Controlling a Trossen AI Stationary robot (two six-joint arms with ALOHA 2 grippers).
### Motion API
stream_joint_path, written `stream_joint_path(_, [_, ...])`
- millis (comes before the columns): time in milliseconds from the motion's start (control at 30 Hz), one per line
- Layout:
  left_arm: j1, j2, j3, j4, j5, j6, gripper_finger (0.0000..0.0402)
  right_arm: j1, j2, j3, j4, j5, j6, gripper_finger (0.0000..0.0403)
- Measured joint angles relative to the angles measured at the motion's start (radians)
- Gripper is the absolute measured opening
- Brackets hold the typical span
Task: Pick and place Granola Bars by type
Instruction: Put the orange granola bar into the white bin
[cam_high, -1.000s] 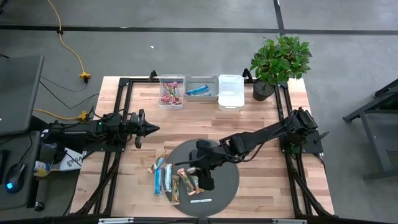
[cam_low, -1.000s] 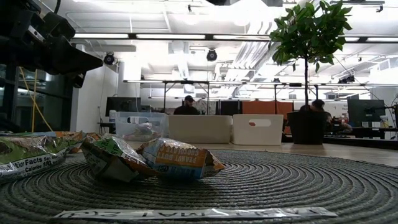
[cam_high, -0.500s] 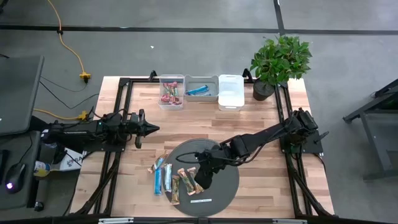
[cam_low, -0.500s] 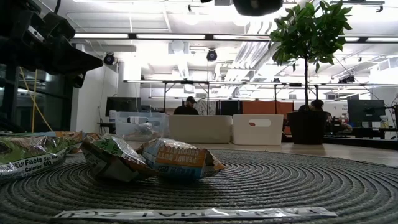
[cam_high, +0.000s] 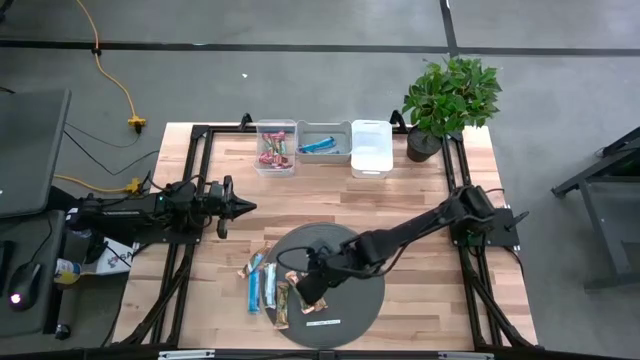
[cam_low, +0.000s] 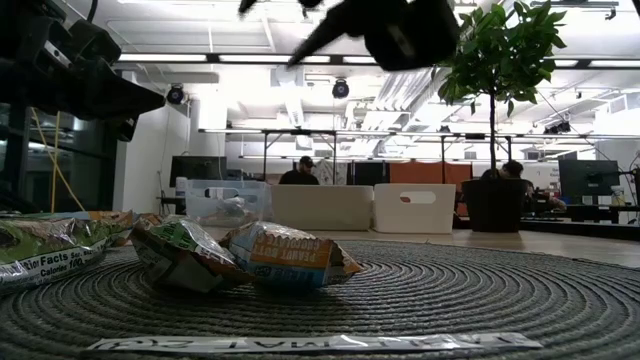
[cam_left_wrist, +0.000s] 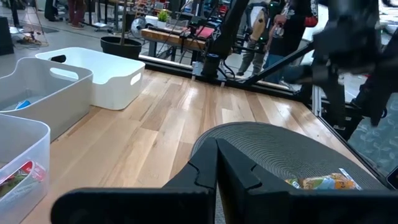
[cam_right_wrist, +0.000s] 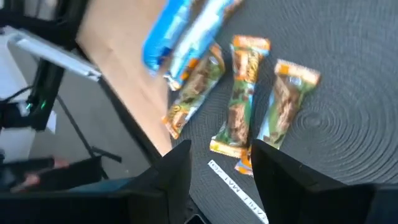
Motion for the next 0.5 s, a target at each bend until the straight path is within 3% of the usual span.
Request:
stream_joint_path(167, [0.0, 0.0, 0.0, 0.0, 0.0, 0.0, 0.0, 0.017, 0.066, 0.0, 0.002, 0.041, 0.083, 0.0149])
stream_joint_path(500, [0.0, 0.0, 0.0, 0.0, -0.001, 0.0, 0.0, 0.021, 0.132, 0.0, -0.014, 0.165, 0.084, 0.0149])
